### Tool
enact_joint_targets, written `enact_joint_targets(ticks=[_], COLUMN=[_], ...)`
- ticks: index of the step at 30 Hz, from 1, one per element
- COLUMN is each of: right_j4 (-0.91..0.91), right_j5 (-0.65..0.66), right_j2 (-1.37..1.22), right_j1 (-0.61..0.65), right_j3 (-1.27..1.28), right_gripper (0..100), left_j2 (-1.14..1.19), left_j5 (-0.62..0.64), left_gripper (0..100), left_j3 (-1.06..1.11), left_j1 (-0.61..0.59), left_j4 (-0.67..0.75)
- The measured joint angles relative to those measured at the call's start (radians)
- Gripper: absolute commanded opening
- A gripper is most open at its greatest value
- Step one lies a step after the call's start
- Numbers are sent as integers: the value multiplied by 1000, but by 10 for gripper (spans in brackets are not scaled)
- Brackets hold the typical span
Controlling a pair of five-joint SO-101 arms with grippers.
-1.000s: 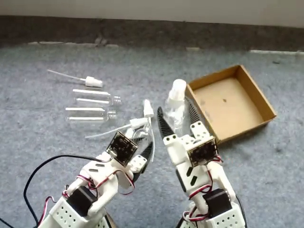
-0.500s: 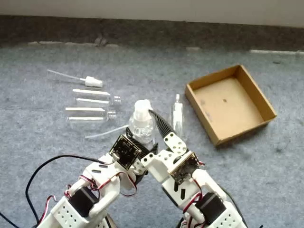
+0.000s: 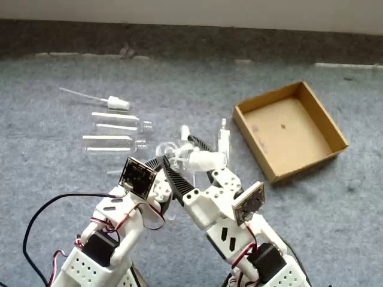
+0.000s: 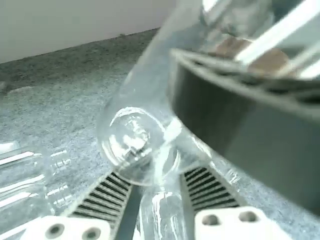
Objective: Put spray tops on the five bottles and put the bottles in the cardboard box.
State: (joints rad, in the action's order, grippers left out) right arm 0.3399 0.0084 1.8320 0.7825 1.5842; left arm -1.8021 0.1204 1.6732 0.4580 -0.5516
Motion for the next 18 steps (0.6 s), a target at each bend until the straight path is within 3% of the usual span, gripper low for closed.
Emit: enact_joint_targets(ticks=[11, 18], right_j4=[12, 32], right_j5=[-6, -9], right_j2=[0, -11], right_j1=[0, -187], right_j3=[0, 23], right_gripper=[91, 91], left_j2=[0, -2], left_j5=[0, -3], left_gripper=[38, 38], left_j3=[0, 0], left_j1=[-34, -84], left_j4=[0, 5])
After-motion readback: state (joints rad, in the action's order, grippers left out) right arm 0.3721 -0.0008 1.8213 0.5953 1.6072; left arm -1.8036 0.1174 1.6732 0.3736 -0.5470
